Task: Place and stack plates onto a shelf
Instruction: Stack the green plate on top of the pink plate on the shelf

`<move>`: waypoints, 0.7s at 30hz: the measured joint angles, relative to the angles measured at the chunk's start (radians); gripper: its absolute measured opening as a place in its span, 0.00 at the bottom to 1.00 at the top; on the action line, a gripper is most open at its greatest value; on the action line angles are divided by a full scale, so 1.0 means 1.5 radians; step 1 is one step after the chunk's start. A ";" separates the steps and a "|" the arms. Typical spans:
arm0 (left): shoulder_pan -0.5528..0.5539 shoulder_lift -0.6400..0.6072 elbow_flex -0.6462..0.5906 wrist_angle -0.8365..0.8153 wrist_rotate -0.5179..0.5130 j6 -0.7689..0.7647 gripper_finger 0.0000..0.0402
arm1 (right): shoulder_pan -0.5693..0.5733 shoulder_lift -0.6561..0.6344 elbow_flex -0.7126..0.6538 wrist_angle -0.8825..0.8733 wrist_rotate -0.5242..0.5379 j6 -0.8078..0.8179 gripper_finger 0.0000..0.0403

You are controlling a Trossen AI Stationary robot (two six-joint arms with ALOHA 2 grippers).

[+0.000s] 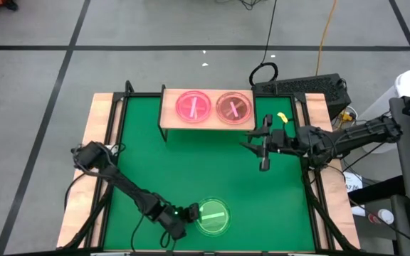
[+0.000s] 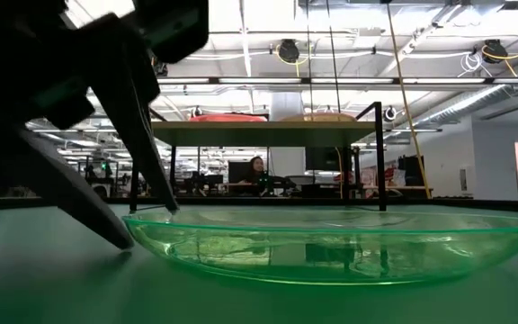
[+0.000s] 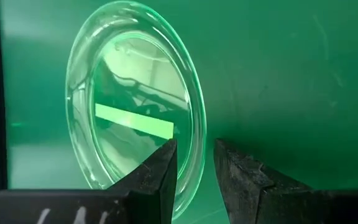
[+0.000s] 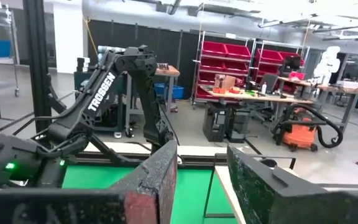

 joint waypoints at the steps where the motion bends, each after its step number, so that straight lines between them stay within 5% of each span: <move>1: 0.002 0.004 0.002 -0.001 -0.002 0.008 0.28 | 0.000 0.000 0.000 -0.002 0.000 0.001 0.31; 11: 0.032 0.023 0.007 0.012 -0.011 0.017 0.27 | 0.000 0.000 0.000 -0.021 -0.002 0.004 0.31; 18: 0.043 0.025 0.005 0.023 -0.036 0.022 0.04 | 0.000 0.000 0.000 -0.022 -0.002 0.003 0.31; 21: 0.048 0.025 0.004 0.038 -0.046 0.005 0.02 | 0.000 0.000 0.000 -0.023 -0.002 0.003 0.31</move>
